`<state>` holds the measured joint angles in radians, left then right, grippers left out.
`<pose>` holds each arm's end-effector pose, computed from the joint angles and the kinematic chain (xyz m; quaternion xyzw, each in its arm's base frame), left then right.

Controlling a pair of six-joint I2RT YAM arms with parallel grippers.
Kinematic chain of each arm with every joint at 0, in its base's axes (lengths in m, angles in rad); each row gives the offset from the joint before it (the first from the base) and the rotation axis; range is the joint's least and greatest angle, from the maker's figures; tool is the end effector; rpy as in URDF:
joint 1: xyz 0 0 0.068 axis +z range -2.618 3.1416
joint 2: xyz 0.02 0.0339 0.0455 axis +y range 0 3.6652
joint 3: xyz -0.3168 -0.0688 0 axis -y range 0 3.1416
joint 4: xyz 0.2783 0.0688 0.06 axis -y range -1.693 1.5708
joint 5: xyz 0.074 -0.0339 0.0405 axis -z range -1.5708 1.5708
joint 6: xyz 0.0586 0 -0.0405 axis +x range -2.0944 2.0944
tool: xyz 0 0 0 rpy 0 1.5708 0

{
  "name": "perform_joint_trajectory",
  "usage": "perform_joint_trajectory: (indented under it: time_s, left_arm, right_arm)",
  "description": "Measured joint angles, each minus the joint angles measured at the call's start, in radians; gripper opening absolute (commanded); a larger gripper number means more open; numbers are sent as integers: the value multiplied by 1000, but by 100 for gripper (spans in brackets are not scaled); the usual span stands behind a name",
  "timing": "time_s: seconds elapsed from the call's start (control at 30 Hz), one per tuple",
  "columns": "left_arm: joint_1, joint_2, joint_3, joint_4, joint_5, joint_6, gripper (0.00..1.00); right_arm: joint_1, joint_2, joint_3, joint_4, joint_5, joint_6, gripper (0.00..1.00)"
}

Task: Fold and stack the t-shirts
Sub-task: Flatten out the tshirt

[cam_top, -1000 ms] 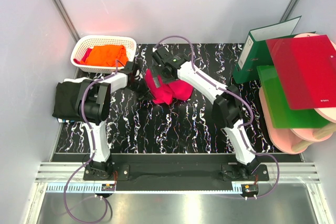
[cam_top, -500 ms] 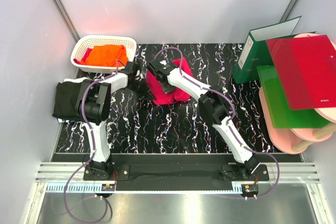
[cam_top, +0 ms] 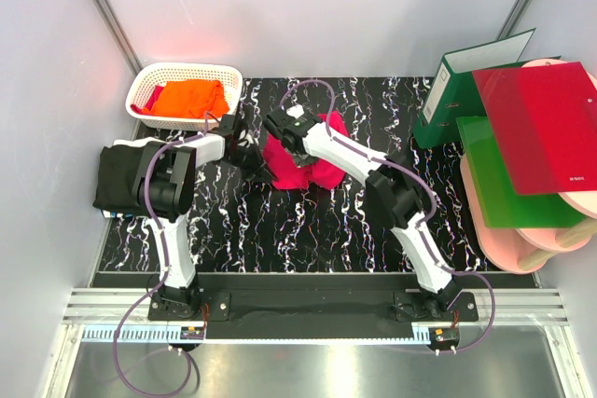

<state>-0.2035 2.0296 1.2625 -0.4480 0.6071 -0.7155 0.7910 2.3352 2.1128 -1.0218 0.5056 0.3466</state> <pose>0.4289 -0.1226 0.1331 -0.1867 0.9220 -0.3386 0.0208 0.4168 0.3812 0.2207 -0.1709 0.9408 -0.1231 0.2655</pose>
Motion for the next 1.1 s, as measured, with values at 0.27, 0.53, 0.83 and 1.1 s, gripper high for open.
perform_joint_trajectory:
  time_s: [0.27,0.53,0.83,1.1]
  left_arm:
    - [2,-9,-19,-1,7,0,0]
    - [2,-32,-48,-4,7,3,0]
    - [33,-36,-48,-55,0,19,0]
    - [60,-39,-47,-89,-9,32,0]
  right_arm:
    - [14,-80,-147,36,80,101,0]
    - [19,-80,-159,12,106,203,58]
    - [-6,-94,-220,-12,154,149,89]
    - [-29,-94,-168,-83,223,95,0]
